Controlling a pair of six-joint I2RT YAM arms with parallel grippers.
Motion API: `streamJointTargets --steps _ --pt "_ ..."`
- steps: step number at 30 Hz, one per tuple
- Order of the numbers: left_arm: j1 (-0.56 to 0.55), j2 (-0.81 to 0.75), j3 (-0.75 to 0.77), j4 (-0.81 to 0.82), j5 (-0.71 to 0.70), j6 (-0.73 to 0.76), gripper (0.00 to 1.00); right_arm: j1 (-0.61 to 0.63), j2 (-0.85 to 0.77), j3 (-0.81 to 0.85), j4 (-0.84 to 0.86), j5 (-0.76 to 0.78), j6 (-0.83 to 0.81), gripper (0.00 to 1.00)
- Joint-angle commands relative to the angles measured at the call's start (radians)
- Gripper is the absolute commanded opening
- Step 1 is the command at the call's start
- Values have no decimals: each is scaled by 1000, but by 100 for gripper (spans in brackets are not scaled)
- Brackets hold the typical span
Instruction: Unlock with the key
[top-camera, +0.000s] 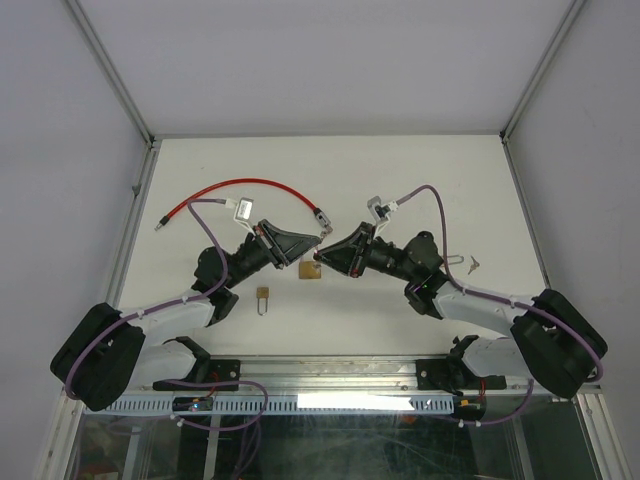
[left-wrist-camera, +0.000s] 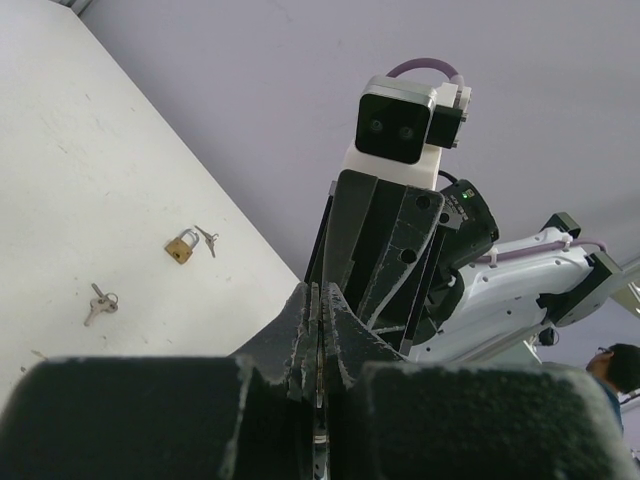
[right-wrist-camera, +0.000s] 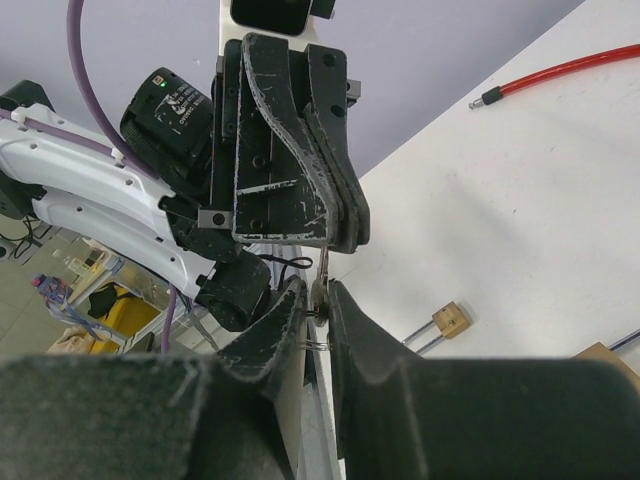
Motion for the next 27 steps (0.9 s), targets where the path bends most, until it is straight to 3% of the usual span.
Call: streamJointTargets --steps 1,5,9,13,17,21,27 --pt "7 -1 3 125 -56 -1 0 23 12 20 42 -63 3 16" --pt "7 3 0 136 -57 -4 0 28 18 25 47 -63 4 13" --pt "7 7 -3 141 -59 -5 0 29 16 20 51 -68 3 1" --pt "7 -4 -2 95 -66 11 0 28 -4 12 28 -51 -12 0" --pt "6 -50 -1 -38 -116 44 25 21 -30 2 -18 -39 -28 0" --pt "6 -126 28 -291 -188 83 34 6 -56 -11 -74 -17 -39 0" --pt "8 -223 126 -707 -320 151 61 -4 -92 -23 -174 -3 -50 0"
